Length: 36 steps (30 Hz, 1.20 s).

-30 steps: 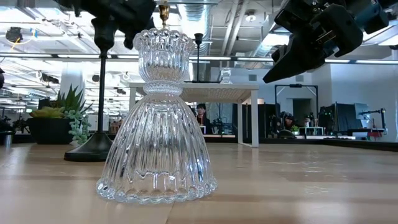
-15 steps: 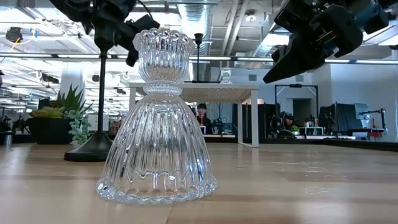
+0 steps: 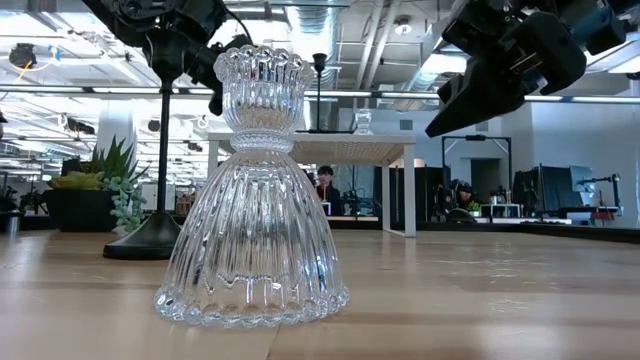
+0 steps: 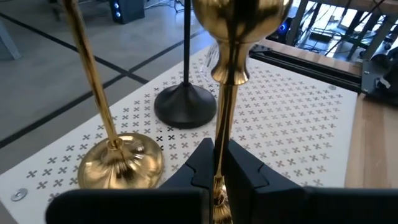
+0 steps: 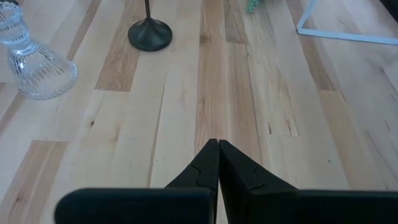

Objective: Pick & Place candle stick holders
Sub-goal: Put the gold metal candle stand on the shelf

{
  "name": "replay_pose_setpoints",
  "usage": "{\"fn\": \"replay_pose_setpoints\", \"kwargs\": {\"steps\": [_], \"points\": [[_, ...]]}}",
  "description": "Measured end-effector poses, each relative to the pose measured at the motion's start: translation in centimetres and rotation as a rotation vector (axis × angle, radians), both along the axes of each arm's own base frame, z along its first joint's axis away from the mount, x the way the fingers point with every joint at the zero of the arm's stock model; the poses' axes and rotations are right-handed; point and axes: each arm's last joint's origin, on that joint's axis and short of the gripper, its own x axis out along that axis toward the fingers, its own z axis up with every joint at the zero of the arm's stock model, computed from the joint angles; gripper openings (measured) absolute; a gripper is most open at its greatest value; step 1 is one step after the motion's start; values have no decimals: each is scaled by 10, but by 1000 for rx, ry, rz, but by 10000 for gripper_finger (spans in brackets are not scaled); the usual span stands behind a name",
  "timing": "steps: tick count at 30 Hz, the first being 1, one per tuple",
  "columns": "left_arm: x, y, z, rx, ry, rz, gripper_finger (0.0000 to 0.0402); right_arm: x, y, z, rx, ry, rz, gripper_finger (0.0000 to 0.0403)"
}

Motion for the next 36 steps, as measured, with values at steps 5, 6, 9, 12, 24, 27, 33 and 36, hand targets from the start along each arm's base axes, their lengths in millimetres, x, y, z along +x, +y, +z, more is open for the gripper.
{"fn": "replay_pose_setpoints", "kwargs": {"steps": [5,6,9,12,24,27,33,36], "points": [[0,0,-1,-4,8,0,15,0,0,0,-1,2,0,0],[0,0,-1,-5,9,0,15,0,0,0,-1,2,0,0],[0,0,-1,-6,10,0,15,0,0,0,0,2,0,0],[0,0,-1,-8,14,-1,15,0,0,0,-1,1,0,0],[-6,-4,0,-20,37,9,15,0,0,0,-1,1,0,0],[-8,-5,1,-22,41,13,15,0,0,0,-1,1,0,0],[-6,-4,-1,-26,48,17,17,0,0,0,0,1,0,0],[-5,-4,-2,-25,47,17,23,0,0,0,-1,1,-1,0]]}}
